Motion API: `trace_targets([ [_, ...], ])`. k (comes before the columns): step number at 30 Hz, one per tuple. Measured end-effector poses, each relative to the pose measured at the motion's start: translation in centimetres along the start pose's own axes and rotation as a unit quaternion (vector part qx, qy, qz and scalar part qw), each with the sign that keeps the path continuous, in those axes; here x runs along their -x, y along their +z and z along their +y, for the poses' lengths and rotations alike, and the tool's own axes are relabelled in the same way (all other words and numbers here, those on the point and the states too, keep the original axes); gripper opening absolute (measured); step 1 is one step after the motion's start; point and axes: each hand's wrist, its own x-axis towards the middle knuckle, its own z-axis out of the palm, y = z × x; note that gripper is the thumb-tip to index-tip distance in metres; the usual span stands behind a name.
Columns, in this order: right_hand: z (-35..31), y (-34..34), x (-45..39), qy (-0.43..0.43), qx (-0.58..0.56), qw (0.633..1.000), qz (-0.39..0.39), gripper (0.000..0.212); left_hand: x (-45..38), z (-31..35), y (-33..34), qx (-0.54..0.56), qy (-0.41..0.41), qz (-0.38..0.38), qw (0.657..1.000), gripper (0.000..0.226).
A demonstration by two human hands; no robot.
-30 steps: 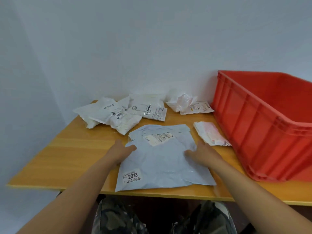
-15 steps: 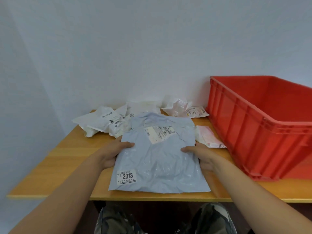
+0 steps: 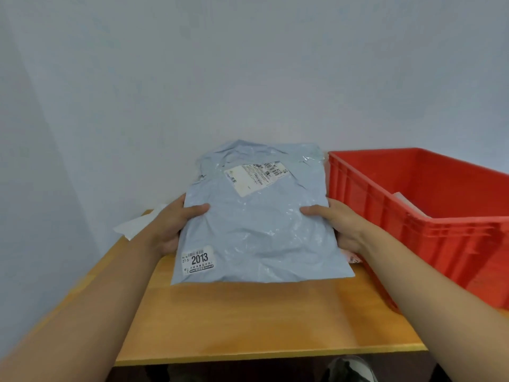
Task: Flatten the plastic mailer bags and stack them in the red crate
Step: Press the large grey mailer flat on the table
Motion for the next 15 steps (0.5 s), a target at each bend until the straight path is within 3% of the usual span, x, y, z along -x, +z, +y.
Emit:
trace_targets([
  [2,-2.0,-0.6,-0.1,-0.013,0.019,0.999,0.028,0.038,-1.1,1.4,0.9,0.000,0.001,0.006,1.000,0.054],
  [9,-9.3,-3.0,0.0,-0.090,0.081,0.984,0.131,0.028,-5.9,5.2,3.7,-0.030,-0.021,-0.096,0.995,0.058],
  [15,-13.4,-6.0,0.6,-0.118,0.149,0.963,0.194,0.023,-9.1,6.4,9.1,-0.071,0.020,-0.019,0.997,0.043],
])
